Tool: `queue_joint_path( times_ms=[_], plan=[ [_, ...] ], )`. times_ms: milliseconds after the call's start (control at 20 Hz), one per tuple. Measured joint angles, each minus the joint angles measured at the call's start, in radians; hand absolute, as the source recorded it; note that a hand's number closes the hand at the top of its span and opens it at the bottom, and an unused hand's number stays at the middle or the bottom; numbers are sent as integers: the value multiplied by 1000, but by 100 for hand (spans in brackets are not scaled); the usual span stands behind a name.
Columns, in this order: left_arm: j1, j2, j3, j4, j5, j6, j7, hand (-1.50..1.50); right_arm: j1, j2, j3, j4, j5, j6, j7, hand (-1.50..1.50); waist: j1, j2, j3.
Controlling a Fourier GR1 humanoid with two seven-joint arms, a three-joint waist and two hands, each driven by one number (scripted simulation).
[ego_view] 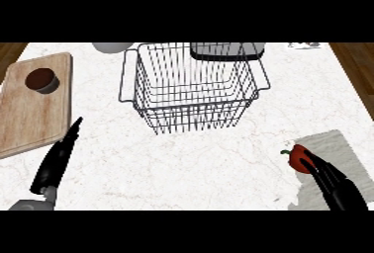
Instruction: Pick the bell pepper from the placemat and place it in the basket
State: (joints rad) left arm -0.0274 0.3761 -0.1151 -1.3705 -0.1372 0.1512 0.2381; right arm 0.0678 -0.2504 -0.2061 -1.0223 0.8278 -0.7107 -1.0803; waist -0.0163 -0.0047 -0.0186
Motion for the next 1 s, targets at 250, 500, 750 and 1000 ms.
queue_joint_path(
  times_ms=[250,500,750,1000],
  plan=[
    [-2,1,17,6,-4,-9,-10,0,-53,18,16,9,-1,-24,33,150,7,-6,-4],
    [-2,-16,13,-1,-17,-4,5,0,-72,65,40,-5,-2,-85,48,150,11,-10,-5],
    [-4,-6,27,-2,-15,-20,6,0,-47,94,40,-31,96,-99,196,150,18,-10,-9],
    [-6,3,28,-11,-21,-20,2,0,1,93,-4,-36,185,-27,405,150,27,-10,-29]
  ],
)
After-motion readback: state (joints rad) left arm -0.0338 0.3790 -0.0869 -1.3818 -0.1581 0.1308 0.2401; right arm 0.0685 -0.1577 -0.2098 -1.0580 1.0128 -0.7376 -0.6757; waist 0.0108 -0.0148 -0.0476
